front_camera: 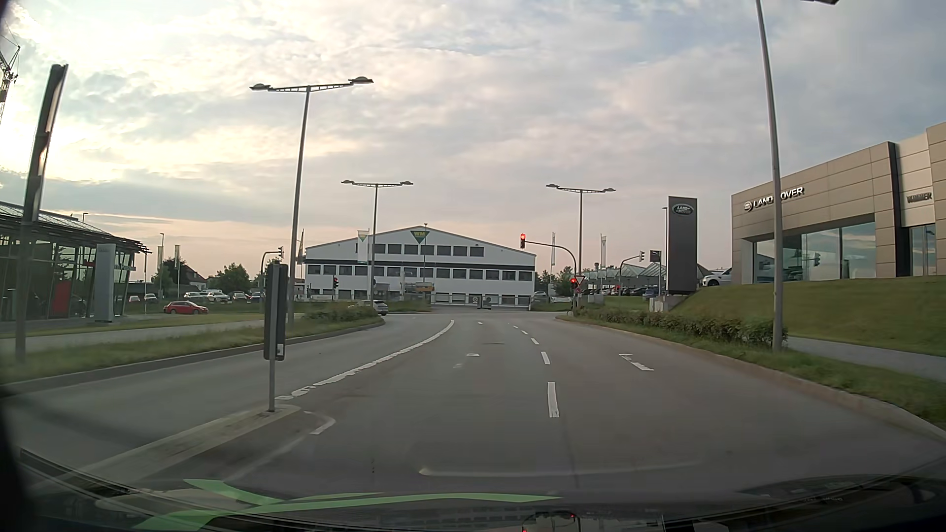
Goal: Follow the waypoints while adhering to traffic rules and regulations
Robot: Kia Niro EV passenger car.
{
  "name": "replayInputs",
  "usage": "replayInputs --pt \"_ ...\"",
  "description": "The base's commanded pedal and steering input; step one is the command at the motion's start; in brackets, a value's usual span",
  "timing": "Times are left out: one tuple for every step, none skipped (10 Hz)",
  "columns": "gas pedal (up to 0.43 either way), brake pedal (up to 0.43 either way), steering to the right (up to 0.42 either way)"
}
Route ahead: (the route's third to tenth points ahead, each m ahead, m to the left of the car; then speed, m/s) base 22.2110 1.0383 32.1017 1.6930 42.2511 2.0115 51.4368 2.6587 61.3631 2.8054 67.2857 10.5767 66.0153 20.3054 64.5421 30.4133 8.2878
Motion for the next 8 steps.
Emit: replayInputs --pt "0.0 0.073 -0.017" --pt "0.0 0.073 -0.016" --pt "0.0 0.073 -0.014" --pt "0.0 0.073 -0.01" --pt "0.0 0.073 -0.009" --pt "0.0 0.073 -0.008" --pt "0.0 0.079 -0.01" --pt "0.0 0.079 -0.01"
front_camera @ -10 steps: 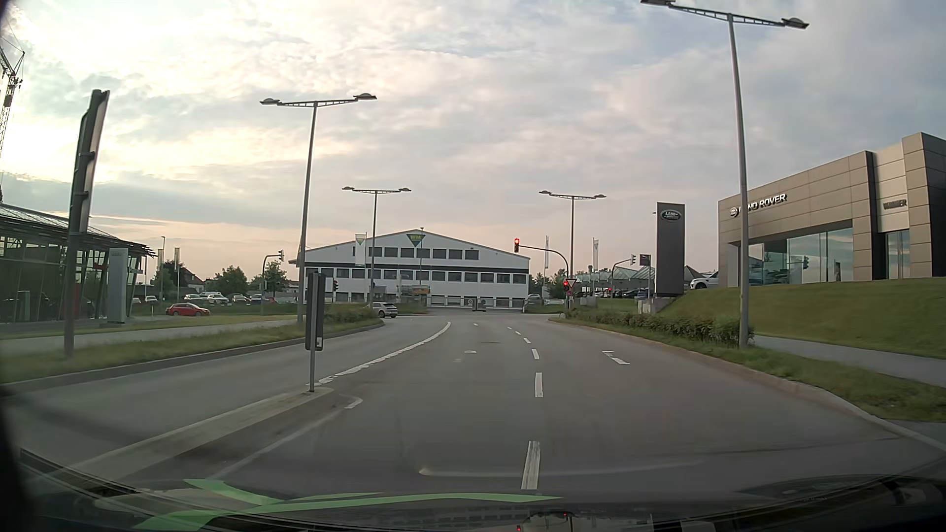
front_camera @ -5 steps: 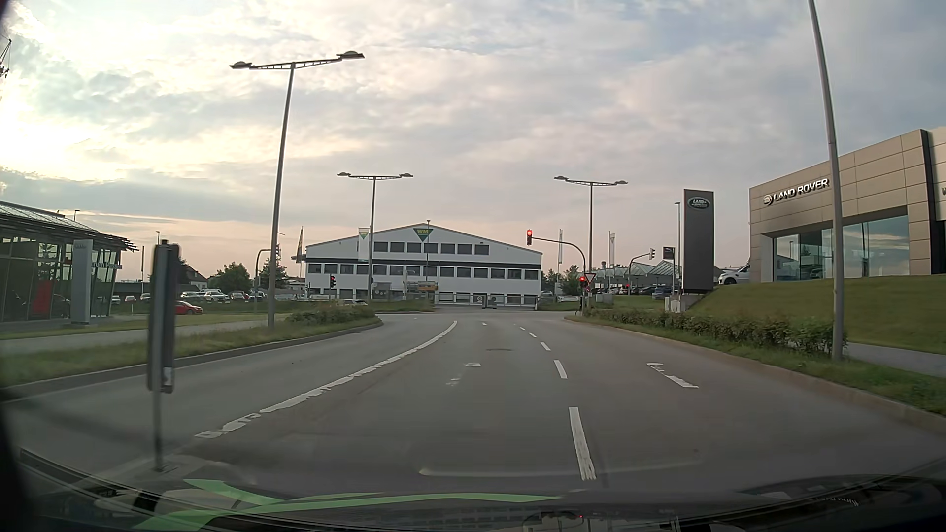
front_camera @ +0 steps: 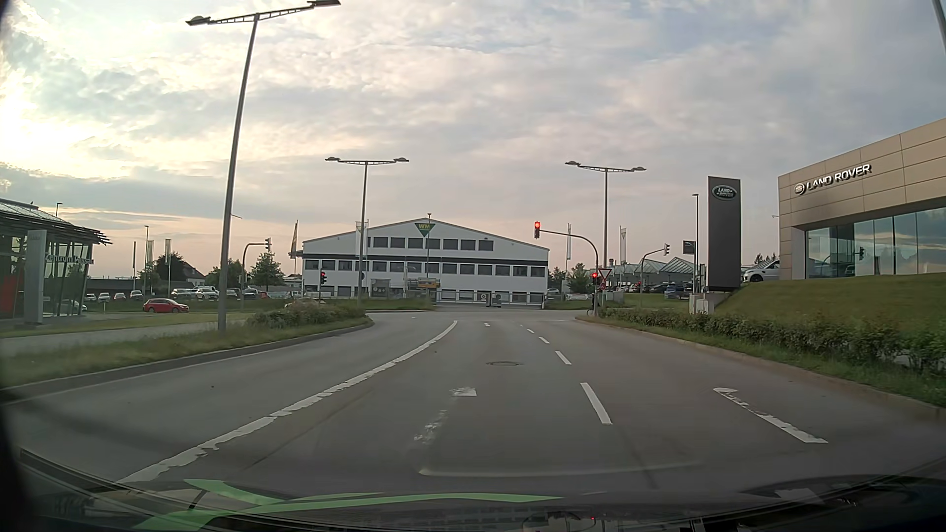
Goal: Follow the waypoints while adhering to traffic rules and regulations
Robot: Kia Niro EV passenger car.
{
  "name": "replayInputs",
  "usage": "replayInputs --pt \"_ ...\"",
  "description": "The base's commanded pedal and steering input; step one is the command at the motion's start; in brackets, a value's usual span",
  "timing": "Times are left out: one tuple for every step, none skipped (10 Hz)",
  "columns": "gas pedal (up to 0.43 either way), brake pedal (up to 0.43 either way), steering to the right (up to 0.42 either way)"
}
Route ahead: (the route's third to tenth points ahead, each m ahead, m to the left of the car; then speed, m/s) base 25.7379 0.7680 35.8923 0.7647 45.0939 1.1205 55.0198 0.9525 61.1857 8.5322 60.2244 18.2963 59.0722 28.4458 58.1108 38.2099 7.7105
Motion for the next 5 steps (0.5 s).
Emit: replayInputs --pt "0.0 0.079 -0.01" --pt "0.0 0.085 -0.01" --pt "0.0 0.085 -0.009" --pt "0.0 0.091 -0.009" --pt "0.0 0.091 -0.008"
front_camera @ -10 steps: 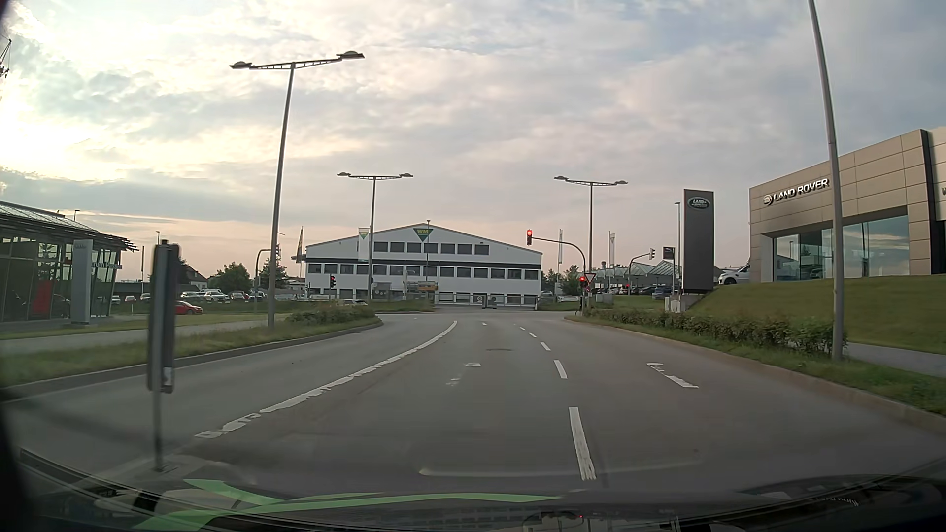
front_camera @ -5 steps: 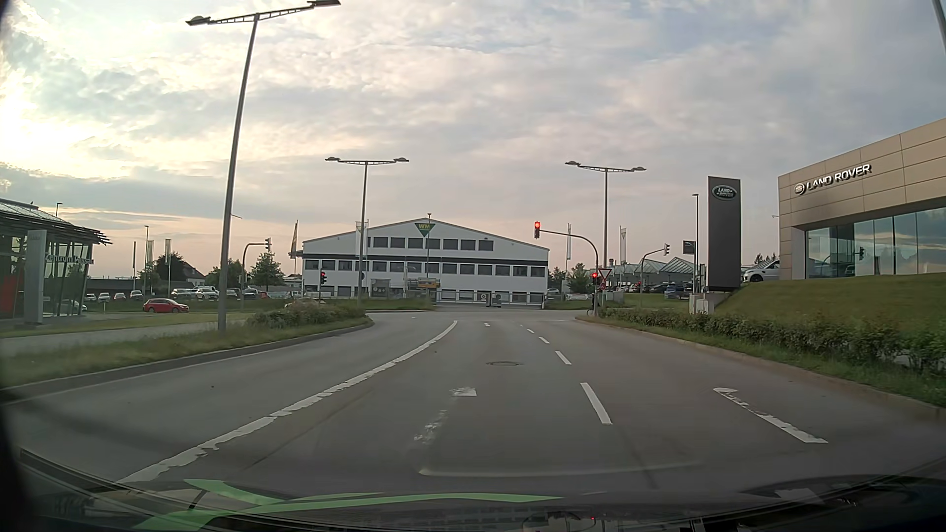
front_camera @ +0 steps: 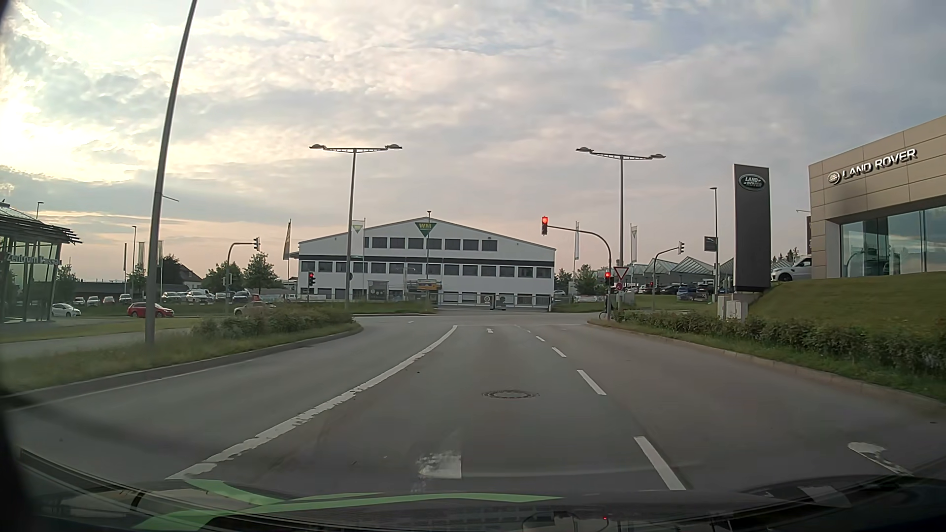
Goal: Follow the waypoints while adhering to traffic rules and regulations
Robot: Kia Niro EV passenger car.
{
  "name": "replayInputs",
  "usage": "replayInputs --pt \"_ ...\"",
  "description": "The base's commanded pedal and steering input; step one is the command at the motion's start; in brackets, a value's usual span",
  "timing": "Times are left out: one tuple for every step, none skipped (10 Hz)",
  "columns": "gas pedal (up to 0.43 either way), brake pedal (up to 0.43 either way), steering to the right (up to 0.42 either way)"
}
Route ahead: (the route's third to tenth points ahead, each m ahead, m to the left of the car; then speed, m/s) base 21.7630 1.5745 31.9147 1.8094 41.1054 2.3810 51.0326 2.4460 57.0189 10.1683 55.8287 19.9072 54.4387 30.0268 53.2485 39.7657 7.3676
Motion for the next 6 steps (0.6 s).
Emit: replayInputs --pt "0.0 0.098 -0.009" --pt "0.0 0.11 -0.007" --pt "0.0 0.116 -0.007" --pt "0.0 0.122 -0.006" --pt "0.0 0.134 -0.006" --pt "0.0 0.134 -0.006"
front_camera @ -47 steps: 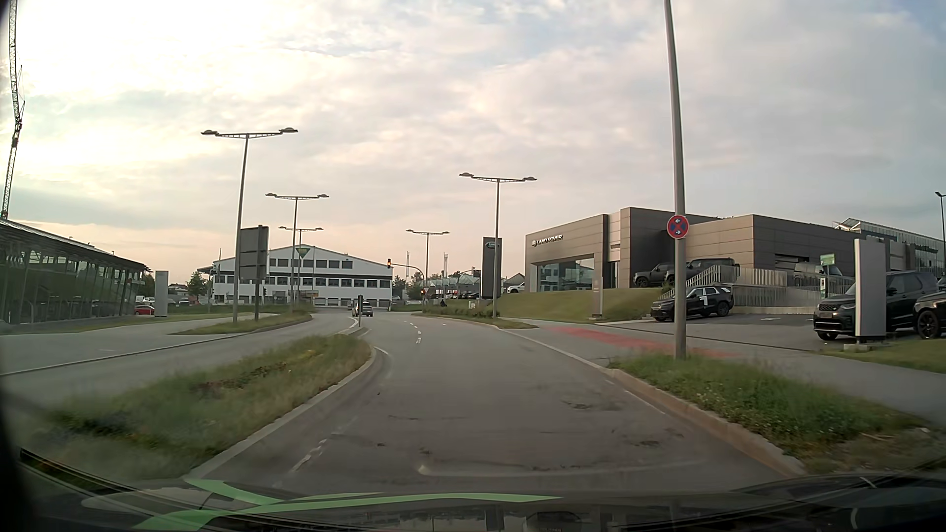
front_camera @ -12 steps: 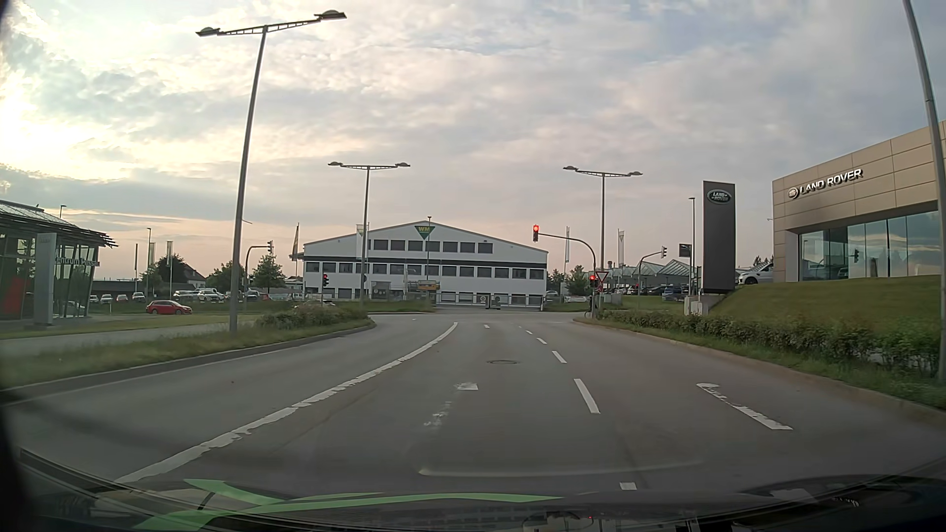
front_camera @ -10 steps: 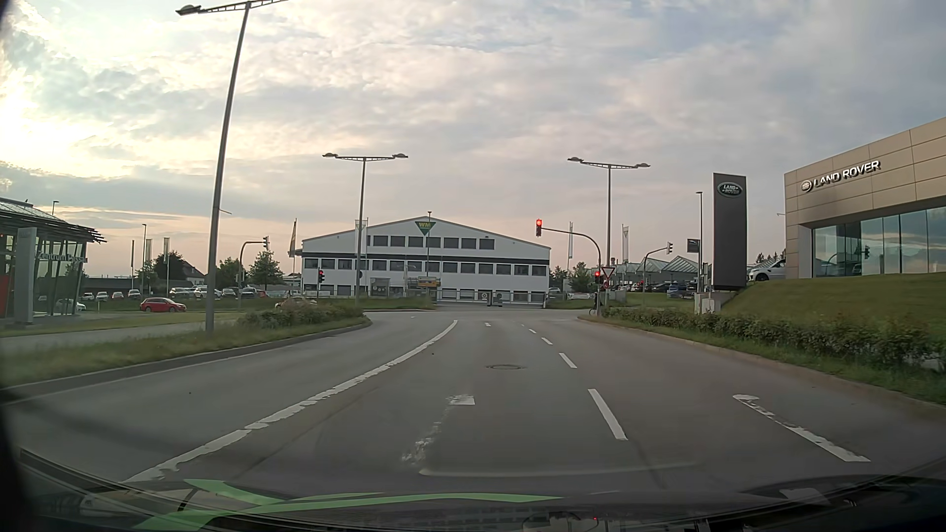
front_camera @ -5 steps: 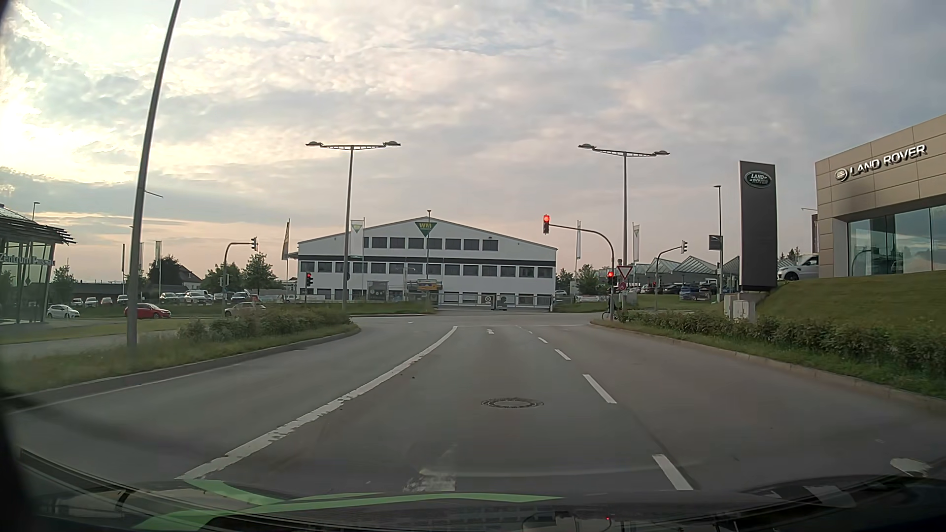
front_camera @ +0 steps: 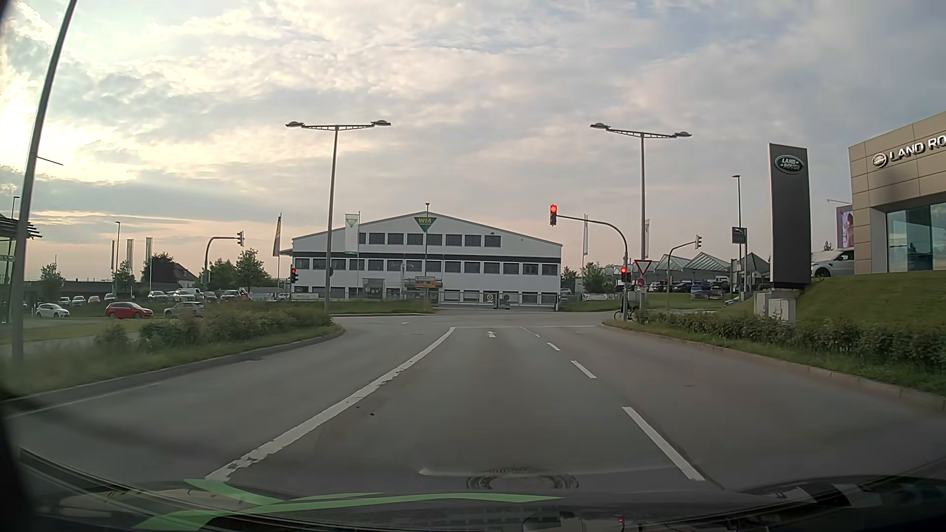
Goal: Follow the waypoints while adhering to traffic rules and regulations
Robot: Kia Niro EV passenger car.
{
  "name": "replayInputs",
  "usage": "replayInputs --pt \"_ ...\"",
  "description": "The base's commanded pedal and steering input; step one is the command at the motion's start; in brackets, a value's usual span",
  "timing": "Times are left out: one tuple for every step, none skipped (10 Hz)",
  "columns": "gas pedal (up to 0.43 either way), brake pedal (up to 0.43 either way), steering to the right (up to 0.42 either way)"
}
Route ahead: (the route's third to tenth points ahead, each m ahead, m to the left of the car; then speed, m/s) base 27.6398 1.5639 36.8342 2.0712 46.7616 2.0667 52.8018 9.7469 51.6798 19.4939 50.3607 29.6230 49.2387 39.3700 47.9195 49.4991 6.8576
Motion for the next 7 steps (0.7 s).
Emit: replayInputs --pt "0.0 0.146 -0.006" --pt "0.0 0.146 -0.006" --pt "0.0 0.152 -0.006" --pt "0.0 0.152 -0.006" --pt "0.0 0.152 -0.006" --pt "0.0 0.152 -0.006" --pt "0.0 0.159 -0.006"
